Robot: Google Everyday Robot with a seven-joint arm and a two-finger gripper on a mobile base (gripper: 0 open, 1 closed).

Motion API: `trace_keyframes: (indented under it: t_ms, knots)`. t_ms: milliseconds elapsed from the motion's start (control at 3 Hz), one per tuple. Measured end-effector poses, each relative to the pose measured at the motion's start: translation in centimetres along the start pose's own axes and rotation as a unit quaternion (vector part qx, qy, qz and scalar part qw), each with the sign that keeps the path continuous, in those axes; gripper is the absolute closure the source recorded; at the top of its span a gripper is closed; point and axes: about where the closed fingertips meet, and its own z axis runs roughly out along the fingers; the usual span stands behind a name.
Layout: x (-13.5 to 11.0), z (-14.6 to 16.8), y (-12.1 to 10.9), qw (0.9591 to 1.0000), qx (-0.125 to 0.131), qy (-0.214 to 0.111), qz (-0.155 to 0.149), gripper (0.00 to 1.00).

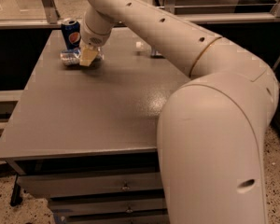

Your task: Move redbull can near pepsi can

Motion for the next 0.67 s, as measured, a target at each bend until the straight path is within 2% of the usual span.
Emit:
trace_keyframes:
  t_ms: [667]
  knots:
    - [0.02,0.68,-0.33,1.0000,-0.004,-0.002,-0.004,0.12]
